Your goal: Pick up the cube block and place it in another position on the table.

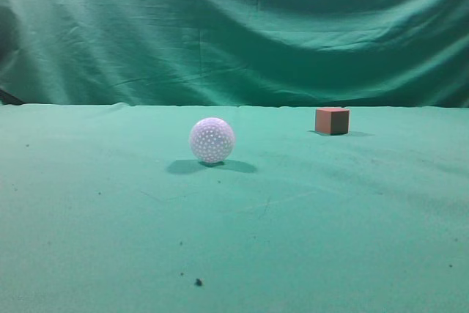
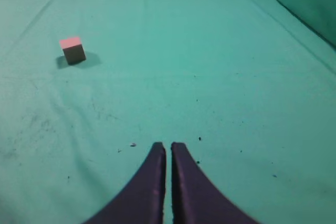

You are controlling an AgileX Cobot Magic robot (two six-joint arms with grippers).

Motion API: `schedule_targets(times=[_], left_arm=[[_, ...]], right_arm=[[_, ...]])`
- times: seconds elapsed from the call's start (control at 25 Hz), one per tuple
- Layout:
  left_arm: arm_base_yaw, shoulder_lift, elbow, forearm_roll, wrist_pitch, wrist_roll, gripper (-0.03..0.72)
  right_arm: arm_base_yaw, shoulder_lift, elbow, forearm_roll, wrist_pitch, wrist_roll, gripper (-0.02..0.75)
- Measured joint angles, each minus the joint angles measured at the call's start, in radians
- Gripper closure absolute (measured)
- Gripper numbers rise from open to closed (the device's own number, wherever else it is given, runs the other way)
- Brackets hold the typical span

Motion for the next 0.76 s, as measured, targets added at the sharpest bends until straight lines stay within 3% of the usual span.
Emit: schedule_targets(times=[0.2, 0.76], left_arm=[[0.0, 0.0, 0.0, 0.0, 0.0, 0.0, 0.453], [0.0, 0.0, 0.0, 0.0, 0.0, 0.0, 0.453]], right_arm=[[-0.002, -0.087, 0.082, 0.009, -0.008, 0.0, 0.738], [-0.003, -0.089, 0.082, 0.014, -0.045, 0.006, 0.738]])
